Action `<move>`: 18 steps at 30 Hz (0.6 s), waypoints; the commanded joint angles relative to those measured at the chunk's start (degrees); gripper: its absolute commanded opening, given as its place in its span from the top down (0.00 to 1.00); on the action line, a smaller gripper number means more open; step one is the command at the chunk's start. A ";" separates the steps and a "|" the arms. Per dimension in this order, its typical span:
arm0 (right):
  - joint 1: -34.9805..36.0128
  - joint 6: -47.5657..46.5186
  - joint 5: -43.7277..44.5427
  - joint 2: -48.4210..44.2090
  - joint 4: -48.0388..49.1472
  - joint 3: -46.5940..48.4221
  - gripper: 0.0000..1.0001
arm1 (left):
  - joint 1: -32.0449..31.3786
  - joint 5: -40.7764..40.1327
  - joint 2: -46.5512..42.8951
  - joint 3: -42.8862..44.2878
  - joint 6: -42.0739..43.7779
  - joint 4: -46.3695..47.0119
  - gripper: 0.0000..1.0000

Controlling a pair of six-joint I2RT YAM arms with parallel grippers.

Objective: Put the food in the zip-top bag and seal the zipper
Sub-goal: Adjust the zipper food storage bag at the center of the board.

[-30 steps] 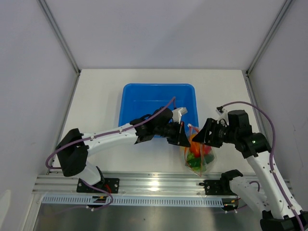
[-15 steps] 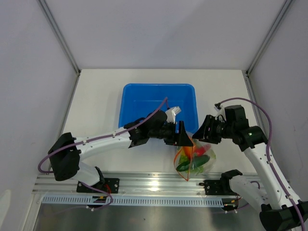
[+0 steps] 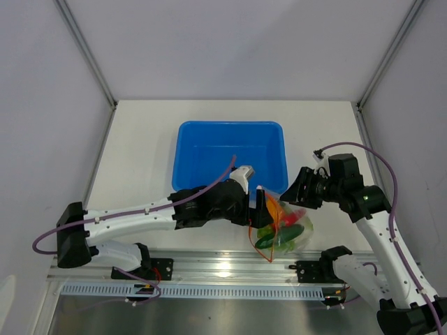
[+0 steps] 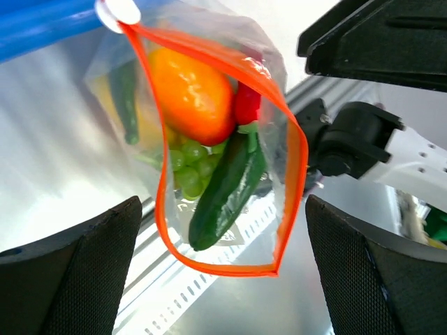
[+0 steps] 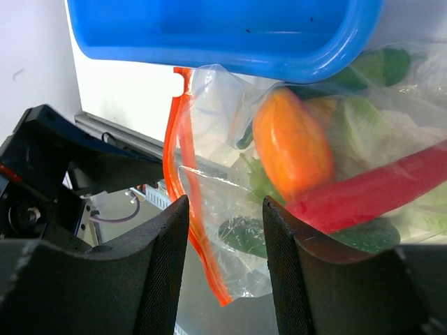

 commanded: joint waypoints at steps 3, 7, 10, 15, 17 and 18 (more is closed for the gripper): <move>0.10 0.66 4.92 -0.07 0.68 2.56 0.51 | -2.49 -7.43 1.68 5.76 -1.38 -5.43 0.01; 0.02 0.22 9.49 0.55 -0.99 4.49 0.50 | -4.59 -10.41 6.06 10.50 -3.58 -10.08 0.00; -0.86 -0.48 11.44 0.73 -1.78 5.72 0.50 | -7.40 -16.21 8.53 15.51 -4.02 -15.09 0.00; -5.16 -2.94 9.87 0.73 -3.10 6.25 0.50 | -10.49 -24.20 16.61 25.51 -6.30 -26.74 0.01; -7.79 -3.90 7.76 0.20 -3.71 6.17 0.50 | -10.66 -25.80 21.42 30.45 -9.37 -32.82 0.01; -8.85 -4.17 6.97 -0.06 -3.80 5.99 0.50 | -10.66 -27.20 22.85 34.39 -10.95 -39.03 0.00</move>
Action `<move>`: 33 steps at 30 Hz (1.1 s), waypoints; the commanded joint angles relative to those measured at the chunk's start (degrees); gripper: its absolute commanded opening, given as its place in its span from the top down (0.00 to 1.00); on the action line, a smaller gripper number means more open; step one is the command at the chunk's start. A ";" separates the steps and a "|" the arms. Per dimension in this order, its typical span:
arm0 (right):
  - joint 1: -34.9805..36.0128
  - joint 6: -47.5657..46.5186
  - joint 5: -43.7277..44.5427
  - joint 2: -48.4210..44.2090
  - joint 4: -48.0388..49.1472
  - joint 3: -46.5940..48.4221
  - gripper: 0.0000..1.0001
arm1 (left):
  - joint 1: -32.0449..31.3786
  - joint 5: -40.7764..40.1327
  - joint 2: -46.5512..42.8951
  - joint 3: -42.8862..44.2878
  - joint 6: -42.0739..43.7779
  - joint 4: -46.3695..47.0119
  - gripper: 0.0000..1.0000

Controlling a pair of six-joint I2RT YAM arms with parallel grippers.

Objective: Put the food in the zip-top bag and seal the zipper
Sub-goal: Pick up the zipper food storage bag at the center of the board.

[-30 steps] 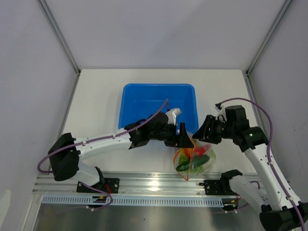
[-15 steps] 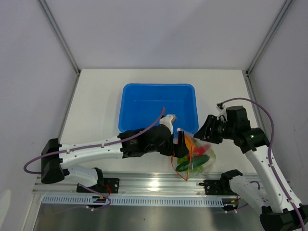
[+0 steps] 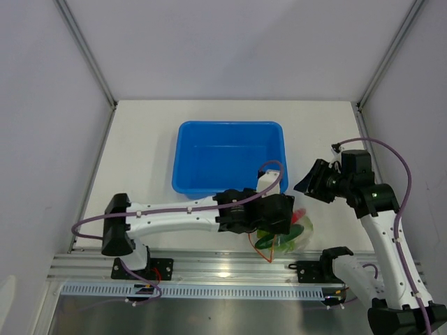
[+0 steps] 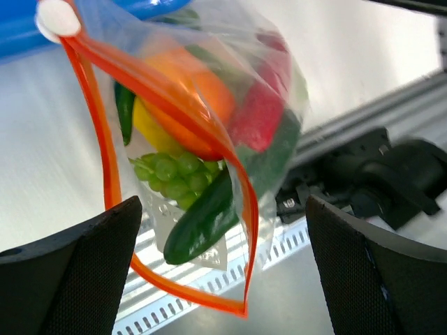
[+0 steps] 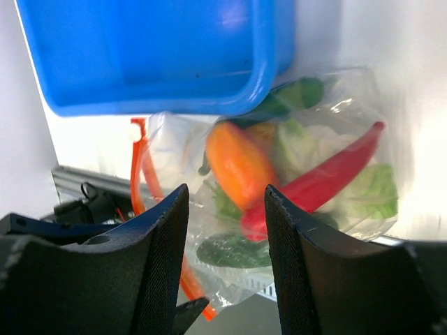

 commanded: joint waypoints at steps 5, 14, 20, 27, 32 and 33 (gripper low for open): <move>-5.42 -3.46 -4.96 -2.58 -1.45 0.94 0.50 | -0.11 -7.94 5.87 7.68 -7.15 -18.37 0.00; -5.51 -1.88 -8.04 -3.38 0.66 -1.26 0.50 | -0.11 -9.00 1.82 0.64 -5.83 -15.73 0.01; -5.51 -1.79 -8.48 -3.73 0.93 -1.09 0.50 | 0.24 -2.16 -1.95 -9.25 1.11 -0.40 0.00; -5.69 -2.05 -8.22 -4.61 0.40 -1.17 0.50 | 2.70 3.31 -10.65 -22.55 4.44 17.20 0.01; -5.69 -1.88 -8.39 -4.52 0.75 -1.44 0.50 | 2.70 5.33 -10.31 -22.39 6.21 20.74 0.12; -5.69 -1.88 -8.40 -4.52 0.84 -1.53 0.50 | 2.70 5.94 -9.70 -21.95 6.65 21.35 0.15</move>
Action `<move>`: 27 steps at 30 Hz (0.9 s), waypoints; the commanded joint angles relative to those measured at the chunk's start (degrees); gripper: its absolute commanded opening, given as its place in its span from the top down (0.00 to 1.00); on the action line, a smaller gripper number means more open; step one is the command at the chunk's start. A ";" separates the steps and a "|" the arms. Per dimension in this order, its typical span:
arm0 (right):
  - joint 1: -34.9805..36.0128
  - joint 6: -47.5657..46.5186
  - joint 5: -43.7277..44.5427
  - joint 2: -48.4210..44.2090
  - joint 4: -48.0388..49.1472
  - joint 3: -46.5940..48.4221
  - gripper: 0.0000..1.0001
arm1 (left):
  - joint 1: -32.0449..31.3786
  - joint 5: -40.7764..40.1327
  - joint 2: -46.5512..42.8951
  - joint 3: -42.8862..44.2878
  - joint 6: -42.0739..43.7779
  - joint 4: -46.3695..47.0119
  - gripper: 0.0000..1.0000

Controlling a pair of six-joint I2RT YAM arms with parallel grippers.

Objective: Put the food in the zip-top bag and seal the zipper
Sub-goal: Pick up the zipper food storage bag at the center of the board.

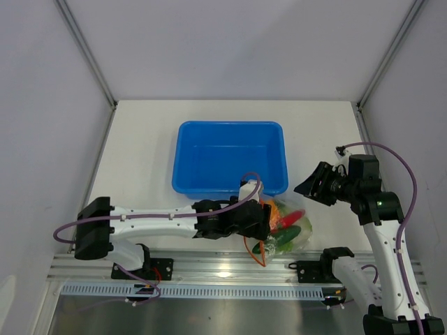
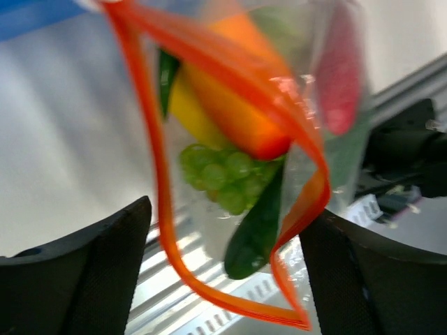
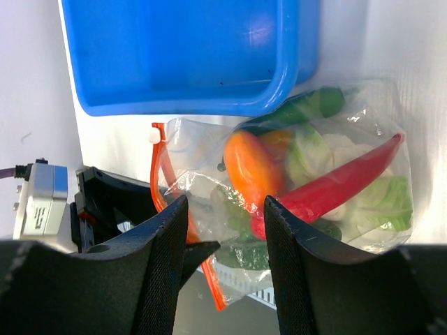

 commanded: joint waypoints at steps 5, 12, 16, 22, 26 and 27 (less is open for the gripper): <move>-0.22 -0.52 -1.05 -0.67 1.17 -0.32 0.50 | 0.06 6.30 0.45 1.09 3.44 10.87 0.29; -0.22 -0.70 -0.96 -1.03 1.52 -1.55 0.50 | 0.06 6.56 1.95 2.84 2.30 9.82 0.55; -0.22 -0.52 -1.32 -1.02 1.96 -1.82 0.50 | 0.06 5.25 4.84 6.09 0.89 4.55 0.64; -0.22 -0.61 -1.67 -1.11 2.05 -1.99 0.50 | 0.67 3.49 7.40 7.85 -0.69 0.77 0.65; -0.22 -0.87 -1.84 -1.20 2.05 -1.99 0.50 | 0.94 1.55 8.19 8.56 -1.57 -2.75 0.47; -0.22 -0.96 -1.84 -1.20 2.05 -1.91 0.50 | 1.03 1.12 8.36 8.82 -1.83 -3.54 0.44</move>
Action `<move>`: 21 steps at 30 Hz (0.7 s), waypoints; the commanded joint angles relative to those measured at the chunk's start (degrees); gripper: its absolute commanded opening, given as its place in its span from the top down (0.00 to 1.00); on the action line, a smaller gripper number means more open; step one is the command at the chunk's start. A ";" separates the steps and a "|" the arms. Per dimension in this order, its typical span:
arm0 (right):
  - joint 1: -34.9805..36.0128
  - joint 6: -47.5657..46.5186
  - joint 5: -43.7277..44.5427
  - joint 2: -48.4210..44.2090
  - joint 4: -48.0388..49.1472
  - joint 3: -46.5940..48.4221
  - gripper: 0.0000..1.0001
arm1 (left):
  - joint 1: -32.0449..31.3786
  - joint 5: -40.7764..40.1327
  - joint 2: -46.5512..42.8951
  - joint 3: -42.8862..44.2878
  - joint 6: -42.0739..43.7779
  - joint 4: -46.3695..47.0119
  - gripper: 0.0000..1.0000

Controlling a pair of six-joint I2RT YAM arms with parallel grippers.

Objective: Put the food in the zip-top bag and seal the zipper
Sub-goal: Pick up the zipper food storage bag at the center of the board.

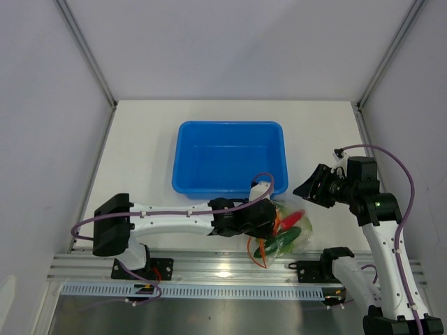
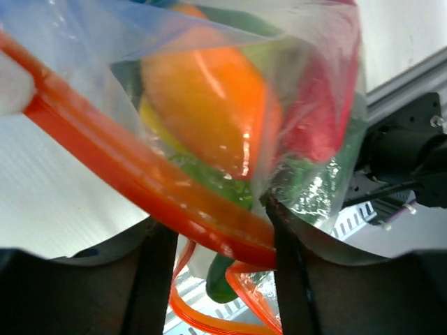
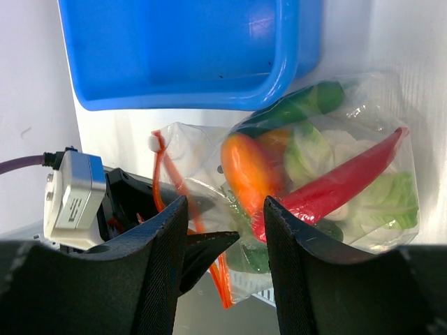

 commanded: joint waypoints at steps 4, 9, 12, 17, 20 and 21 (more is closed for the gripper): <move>-0.18 -0.87 -1.06 -0.57 1.78 -0.07 0.50 | 0.48 -4.73 0.22 3.14 -2.30 -7.41 0.37; -0.09 -0.78 -1.50 -0.30 2.40 -0.16 0.50 | 0.57 -4.38 1.26 2.79 -2.38 -7.85 0.37; -0.09 -0.87 -1.41 -0.13 2.23 0.10 0.50 | 0.66 -3.42 1.09 1.31 -1.51 -4.78 0.45; -0.09 -0.78 -1.67 -0.04 2.31 -0.07 0.50 | 0.83 -4.21 0.57 0.68 -0.80 -2.49 0.65; 0.00 -0.87 -1.85 -0.21 2.31 -0.51 0.50 | 0.83 -3.68 -1.19 -1.51 -0.10 2.07 0.72; 0.00 -0.87 -1.94 -0.22 2.40 -0.77 0.50 | 0.83 -3.68 -2.24 -3.00 0.16 3.21 0.72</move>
